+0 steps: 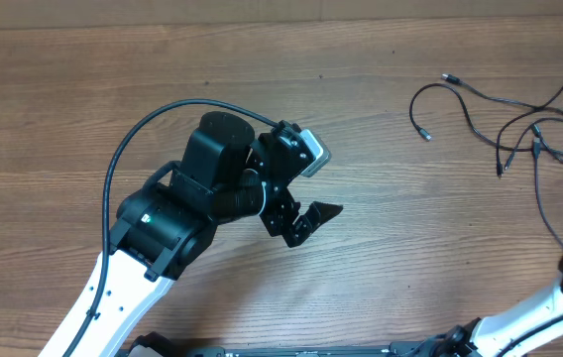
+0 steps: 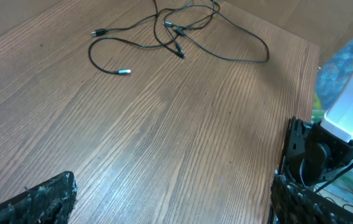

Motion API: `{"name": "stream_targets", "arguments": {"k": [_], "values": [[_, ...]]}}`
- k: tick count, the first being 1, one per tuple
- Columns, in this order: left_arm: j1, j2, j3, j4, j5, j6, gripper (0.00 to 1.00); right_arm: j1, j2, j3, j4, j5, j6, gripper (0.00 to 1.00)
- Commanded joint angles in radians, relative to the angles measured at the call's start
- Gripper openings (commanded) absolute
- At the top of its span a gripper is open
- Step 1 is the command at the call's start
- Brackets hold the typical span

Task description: Untangle cables

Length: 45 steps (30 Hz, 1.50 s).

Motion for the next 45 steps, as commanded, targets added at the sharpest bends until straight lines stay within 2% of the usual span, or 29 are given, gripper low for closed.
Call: {"name": "stream_targets", "arguments": {"k": [1,12,20,28,45], "values": [[0.004,0.003,0.018,0.003,-0.002,0.012,1.00,0.090,0.004,-0.050,0.018,-0.024,-0.060,1.00],[0.004,0.003,0.018,0.003,-0.002,0.012,0.99,0.414,0.004,-0.217,0.094,-0.024,-0.060,1.00],[0.004,0.003,0.018,0.003,-0.002,0.012,1.00,0.582,0.004,-0.228,0.127,-0.024,-0.058,1.00],[0.004,0.003,0.018,0.003,-0.002,0.012,1.00,0.649,0.004,-0.228,0.127,-0.024,-0.058,1.00],[0.004,0.003,0.018,0.003,-0.002,0.012,1.00,0.651,0.004,-0.228,0.127,-0.024,-0.058,1.00]]}}
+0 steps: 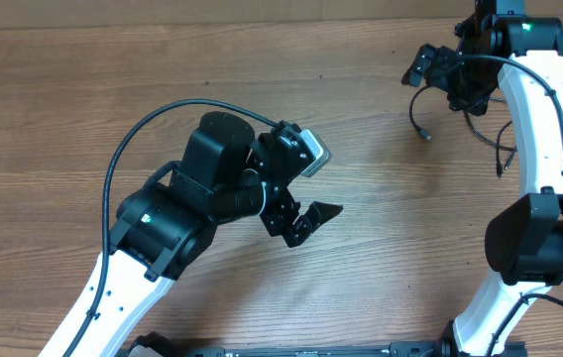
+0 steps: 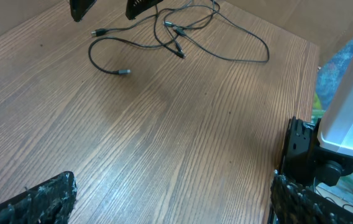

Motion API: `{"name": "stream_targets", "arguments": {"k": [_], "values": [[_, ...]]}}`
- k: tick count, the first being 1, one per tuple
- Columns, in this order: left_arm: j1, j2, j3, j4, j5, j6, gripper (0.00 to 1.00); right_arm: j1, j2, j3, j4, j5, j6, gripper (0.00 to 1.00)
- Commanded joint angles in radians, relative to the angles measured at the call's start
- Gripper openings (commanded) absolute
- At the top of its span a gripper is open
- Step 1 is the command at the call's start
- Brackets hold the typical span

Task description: Untangle cables

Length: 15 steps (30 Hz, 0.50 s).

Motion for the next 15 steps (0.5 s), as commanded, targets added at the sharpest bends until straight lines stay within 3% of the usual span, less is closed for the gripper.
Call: {"name": "stream_targets", "arguments": {"k": [1,15], "values": [[0.005,0.003,0.018,0.003,-0.002,0.012,1.00,0.000,0.002,-0.002,0.003,0.002,-0.004,1.00],[0.000,-0.021,0.016,-0.037,-0.024,0.012,1.00,0.000,0.002,-0.002,0.003,0.002,-0.004,1.00]]}}
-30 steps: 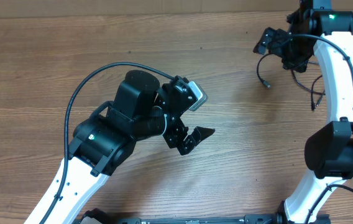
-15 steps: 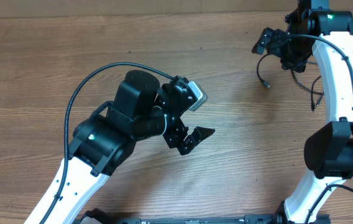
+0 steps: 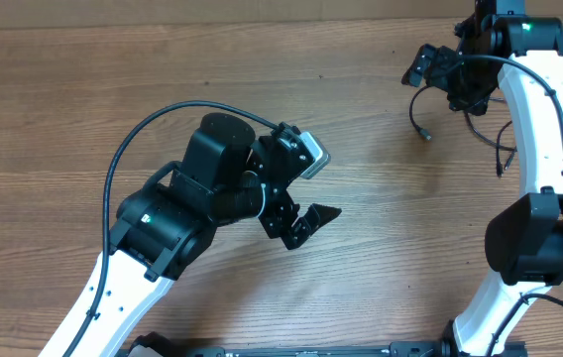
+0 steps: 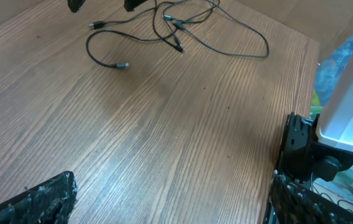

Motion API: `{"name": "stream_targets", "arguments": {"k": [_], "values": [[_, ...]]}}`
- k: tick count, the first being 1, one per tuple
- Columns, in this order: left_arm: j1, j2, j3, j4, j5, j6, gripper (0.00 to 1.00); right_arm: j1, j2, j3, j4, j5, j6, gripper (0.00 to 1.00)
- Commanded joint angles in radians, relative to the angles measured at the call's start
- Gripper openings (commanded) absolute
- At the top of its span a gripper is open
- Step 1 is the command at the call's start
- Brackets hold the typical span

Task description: Untangle cables

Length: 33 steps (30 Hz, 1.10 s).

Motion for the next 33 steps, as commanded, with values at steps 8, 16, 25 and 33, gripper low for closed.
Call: {"name": "stream_targets", "arguments": {"k": [8,16,25,33], "values": [[0.011,-0.164,-0.186,0.078,-0.220,0.013,1.00,0.000,0.002,-0.002,0.003,0.002,-0.005,1.00],[0.143,-0.409,-0.591,0.467,-0.183,0.011,1.00,0.000,0.002,-0.002,0.003,0.002,-0.005,1.00],[0.331,-0.765,-1.052,0.963,-0.134,-0.084,1.00,0.000,0.002,-0.002,0.003,0.002,-0.005,1.00],[0.451,-0.962,-1.273,1.079,-0.213,-0.219,1.00,0.000,0.002,-0.002,0.003,0.002,-0.005,1.00]]}}
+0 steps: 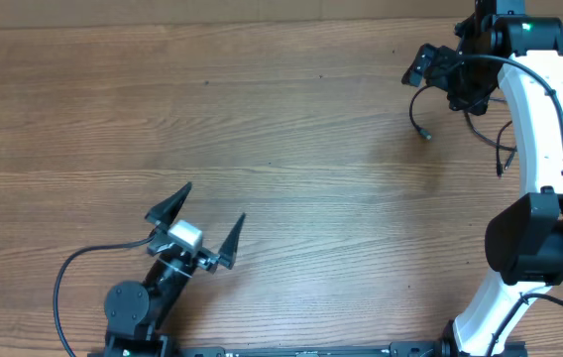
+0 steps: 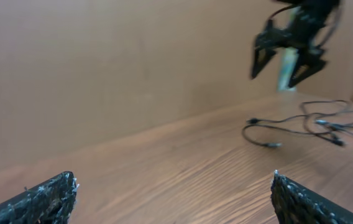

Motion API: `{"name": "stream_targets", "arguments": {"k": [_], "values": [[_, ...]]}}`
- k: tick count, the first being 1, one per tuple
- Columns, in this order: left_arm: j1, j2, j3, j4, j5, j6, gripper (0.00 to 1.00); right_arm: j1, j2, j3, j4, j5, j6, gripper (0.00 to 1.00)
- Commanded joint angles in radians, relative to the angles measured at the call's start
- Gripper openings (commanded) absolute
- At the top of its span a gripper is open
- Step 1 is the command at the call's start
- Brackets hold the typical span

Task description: Untangle cables

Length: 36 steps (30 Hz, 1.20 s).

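Observation:
A tangle of thin black cables (image 1: 505, 124) lies at the table's far right; the left wrist view shows it too (image 2: 316, 124), with a loose plug end (image 2: 275, 145) toward me. My right gripper (image 1: 438, 77) hangs open above the tangle's left loop, nothing between its fingers; the left wrist view shows it open as well (image 2: 286, 62). My left gripper (image 1: 214, 202) is open and empty near the table's front left, far from the cables. In its own wrist view (image 2: 173, 177) it points level across the table toward them.
The wooden table (image 1: 262, 109) stretches between the two grippers. A brown wall (image 2: 102, 68) stands behind the table's far edge. The right arm's white link (image 1: 539, 129) reaches over the right side of the cables.
My left arm has pulled back from mid-table to the front left edge, its gripper still open. Its camera now looks level across the table. The right gripper has not moved.
At first my left gripper hung open over mid-table and the right arm sat at the front right corner, away from the cables. Then the right gripper was open above the tangle's left loop and stayed there. Now the left arm is drawn back to the front.

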Motion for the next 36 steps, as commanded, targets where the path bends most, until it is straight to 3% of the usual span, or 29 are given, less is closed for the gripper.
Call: {"name": "stream_targets", "arguments": {"k": [1,13,18,36], "values": [[0.053,-0.080,-0.081,0.002,-0.060,-0.114,0.99,0.000,0.002,-0.002,0.002,0.002,-0.004,1.00],[0.089,-0.267,-0.078,-0.393,-0.273,-0.149,0.99,0.000,0.002,-0.002,0.002,0.002,-0.004,1.00],[0.092,-0.306,-0.078,-0.385,-0.282,-0.042,1.00,0.000,0.002,-0.002,0.002,0.002,-0.004,1.00],[0.092,-0.306,-0.078,-0.384,-0.281,-0.039,1.00,0.000,0.002,-0.002,0.002,0.002,-0.004,1.00]]}}
